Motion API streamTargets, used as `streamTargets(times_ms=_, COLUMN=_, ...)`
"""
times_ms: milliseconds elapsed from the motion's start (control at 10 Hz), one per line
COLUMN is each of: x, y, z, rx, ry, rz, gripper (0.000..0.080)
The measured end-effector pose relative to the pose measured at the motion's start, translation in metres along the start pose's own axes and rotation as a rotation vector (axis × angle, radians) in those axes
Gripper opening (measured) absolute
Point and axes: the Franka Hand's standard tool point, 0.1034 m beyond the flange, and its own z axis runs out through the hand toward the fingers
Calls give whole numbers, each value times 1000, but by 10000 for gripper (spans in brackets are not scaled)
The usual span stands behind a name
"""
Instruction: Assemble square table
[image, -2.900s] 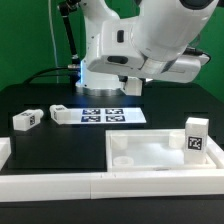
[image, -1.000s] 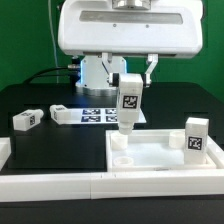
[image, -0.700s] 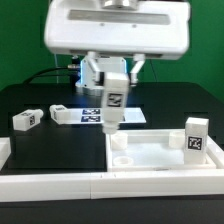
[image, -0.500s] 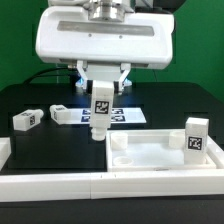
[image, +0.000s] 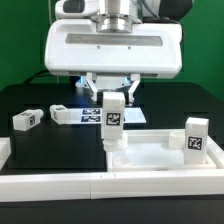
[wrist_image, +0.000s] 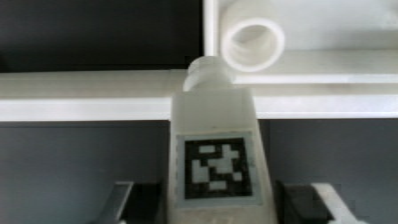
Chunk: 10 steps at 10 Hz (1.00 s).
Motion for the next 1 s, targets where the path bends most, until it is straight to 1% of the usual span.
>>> streamTargets(times_ms=100, x=0, y=-4, z=2, rx=2, ry=0, rz=-7, gripper=291)
streamTargets(times_ms=200, x=-3, y=-6, z=6, rx=2, ry=-8, rz=-11, gripper=291)
streamTargets(times_ms=500, x=-13, y=-5, z=11, rx=-3, ry=-20, rz=-17, gripper=291)
streamTargets(times_ms=800, x=-13, y=-9, z=12, rx=1, ry=-21, rz=-21, gripper=291)
streamTargets(times_ms=1000, x=-16, y=-12, z=16, rx=2, ry=-26, rz=-27, gripper=291)
